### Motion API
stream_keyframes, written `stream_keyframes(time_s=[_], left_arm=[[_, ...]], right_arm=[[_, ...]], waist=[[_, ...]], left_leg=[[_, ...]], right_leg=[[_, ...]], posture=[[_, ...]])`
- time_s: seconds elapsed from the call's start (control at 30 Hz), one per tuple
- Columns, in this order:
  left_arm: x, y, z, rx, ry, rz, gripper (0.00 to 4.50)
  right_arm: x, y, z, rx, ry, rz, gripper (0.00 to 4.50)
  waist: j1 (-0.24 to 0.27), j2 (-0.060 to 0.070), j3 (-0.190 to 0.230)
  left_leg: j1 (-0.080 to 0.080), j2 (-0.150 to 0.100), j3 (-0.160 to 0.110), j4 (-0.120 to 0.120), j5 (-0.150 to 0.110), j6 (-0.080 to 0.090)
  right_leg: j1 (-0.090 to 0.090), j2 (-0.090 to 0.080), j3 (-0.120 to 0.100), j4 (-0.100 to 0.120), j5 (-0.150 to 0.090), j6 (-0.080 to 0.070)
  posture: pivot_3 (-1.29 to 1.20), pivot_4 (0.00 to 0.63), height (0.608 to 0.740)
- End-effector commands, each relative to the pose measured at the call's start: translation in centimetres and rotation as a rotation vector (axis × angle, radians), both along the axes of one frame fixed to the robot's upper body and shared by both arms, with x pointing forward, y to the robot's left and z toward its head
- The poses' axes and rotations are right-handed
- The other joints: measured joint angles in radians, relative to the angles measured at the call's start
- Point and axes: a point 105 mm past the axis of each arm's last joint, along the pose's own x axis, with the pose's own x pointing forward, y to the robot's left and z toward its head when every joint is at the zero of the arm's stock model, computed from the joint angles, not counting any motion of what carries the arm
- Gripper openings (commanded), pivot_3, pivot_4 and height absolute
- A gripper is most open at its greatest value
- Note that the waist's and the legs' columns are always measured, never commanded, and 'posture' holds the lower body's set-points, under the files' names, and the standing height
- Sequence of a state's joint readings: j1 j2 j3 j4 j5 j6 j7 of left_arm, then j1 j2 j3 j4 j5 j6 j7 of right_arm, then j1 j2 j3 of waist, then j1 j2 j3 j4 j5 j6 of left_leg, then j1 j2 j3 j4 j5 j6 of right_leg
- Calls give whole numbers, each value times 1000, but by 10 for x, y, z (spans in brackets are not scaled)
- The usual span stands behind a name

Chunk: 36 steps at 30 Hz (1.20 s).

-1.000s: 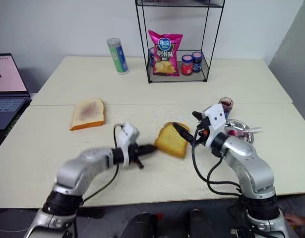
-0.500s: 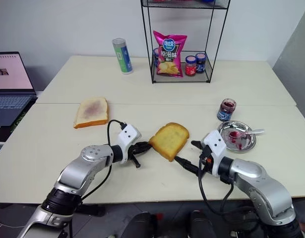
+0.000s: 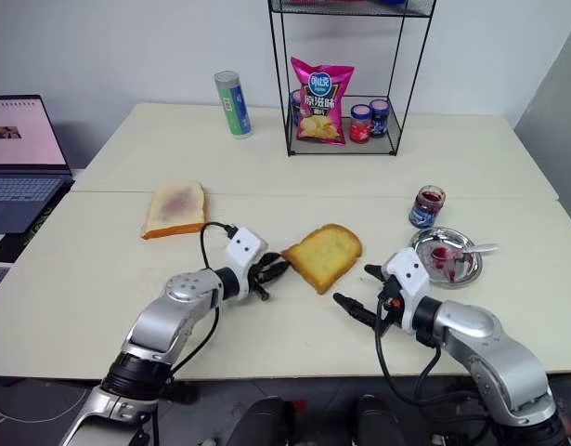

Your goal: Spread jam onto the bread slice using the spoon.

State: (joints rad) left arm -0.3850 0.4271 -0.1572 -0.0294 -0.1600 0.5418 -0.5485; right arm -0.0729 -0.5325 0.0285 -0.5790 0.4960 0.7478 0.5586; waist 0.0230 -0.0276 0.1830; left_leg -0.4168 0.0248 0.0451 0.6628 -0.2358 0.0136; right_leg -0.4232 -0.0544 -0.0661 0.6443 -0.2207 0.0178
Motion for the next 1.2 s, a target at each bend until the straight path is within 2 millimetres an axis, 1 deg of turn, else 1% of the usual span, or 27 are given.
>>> stream_keyframes(time_s=[0.03,0.07,0.13,0.2,0.23,0.3,0.33,0.37,0.43,0.5,0.53,0.57,0.63,0.7,0.8,0.87,1.0,1.1,1.2], left_arm=[[2,9,24,-41,-55,-5,2368],[-2,11,27,-44,-46,-29,2520],[-14,13,29,-29,-22,-101,2962],[-21,19,35,-3,-16,-146,3347],[-22,21,43,3,-33,-171,3570],[-24,20,56,-3,-61,-209,3986],[-24,17,63,-22,-76,-231,4216],[-25,14,67,-37,-83,-245,4414],[-30,1,80,-72,-112,-319,4485],[-41,-21,95,-96,-140,-453,4485],[-47,-32,98,-97,-144,-518,4485],[-50,-41,98,-88,-141,-569,4485],[-55,-53,93,-51,-138,-633,4485],[-59,-63,87,-13,-140,-691,4485],[-55,-79,89,-18,-172,-720,4485],[-50,-85,94,-28,-197,-716,4485],[-47,-86,95,-37,-203,-710,4485],[-48,-83,94,-38,-203,-692,4485],[-51,-80,91,-35,-197,-678,4485]], right_arm=[[6,-11,14,66,-44,-65,4500],[9,-18,18,93,-47,-96,4500],[14,-33,26,156,-50,-169,4500],[20,-52,32,239,-43,-255,4500],[23,-72,37,306,-46,-341,4500],[25,-98,42,392,-50,-457,4500],[25,-109,44,426,-54,-511,4500],[25,-115,45,443,-54,-540,4500],[23,-132,47,501,-57,-625,4500],[18,-166,46,629,-66,-791,4500],[16,-183,41,670,-61,-882,4500],[15,-194,35,705,-46,-942,4500],[15,-205,26,744,-13,-1011,4500],[18,-210,20,794,20,-1028,4500],[30,-214,11,854,73,-1010,4500],[39,-218,3,853,93,-1013,4500],[59,-221,-4,897,124,-988,4500],[70,-220,-6,907,136,-972,4500],[77,-220,-11,882,150,-967,4500]], waist=[[0,0,0],[0,0,0],[0,0,0],[0,0,0],[0,0,0],[2,0,0],[4,0,0],[4,0,0],[2,0,0],[2,0,0],[3,0,0],[3,0,0],[1,1,0],[-4,3,-1],[-18,3,-1],[-21,3,-1],[-22,4,-1],[-25,5,-1],[-24,5,-1]], left_leg=[[0,0,0,0,0,0],[0,0,0,0,0,0],[0,0,0,0,0,0],[0,0,1,0,0,0],[0,0,1,0,0,0],[0,0,1,0,0,0],[0,0,1,0,0,0],[0,0,1,0,0,0],[0,0,2,0,0,0],[0,0,2,0,0,0],[0,0,2,0,0,0],[0,0,2,0,0,0],[0,-1,3,0,0,0],[1,-2,5,0,0,0],[2,-1,7,-1,0,0],[2,-1,7,0,0,0],[2,-1,8,-1,0,1],[2,0,9,-1,0,1],[2,0,9,-1,0,1]], right_leg=[[0,0,0,0,0,0],[0,0,0,0,0,0],[0,0,0,0,0,0],[0,0,0,0,0,0],[0,0,1,0,0,0],[0,0,0,0,0,-1],[0,0,0,0,-2,-3],[0,0,1,0,-2,-4],[0,-1,1,0,-2,-4],[0,0,2,0,-1,-3],[0,0,2,0,-1,-2],[0,0,2,0,0,0],[1,1,3,0,0,0],[1,2,4,0,0,0],[0,3,7,1,1,1],[0,4,7,1,1,1],[0,5,8,1,1,1],[-1,6,10,0,1,2],[-1,6,10,1,1,2]], posture=[[0,150,740],[0,150,740],[0,150,740],[0,150,740],[0,150,740],[0,150,740],[0,150,740],[0,150,740],[0,150,740],[0,150,740],[0,150,740],[0,150,740],[0,150,740],[0,150,740],[0,150,740],[0,150,740],[0,150,740],[0,150,740],[0,150,740]])
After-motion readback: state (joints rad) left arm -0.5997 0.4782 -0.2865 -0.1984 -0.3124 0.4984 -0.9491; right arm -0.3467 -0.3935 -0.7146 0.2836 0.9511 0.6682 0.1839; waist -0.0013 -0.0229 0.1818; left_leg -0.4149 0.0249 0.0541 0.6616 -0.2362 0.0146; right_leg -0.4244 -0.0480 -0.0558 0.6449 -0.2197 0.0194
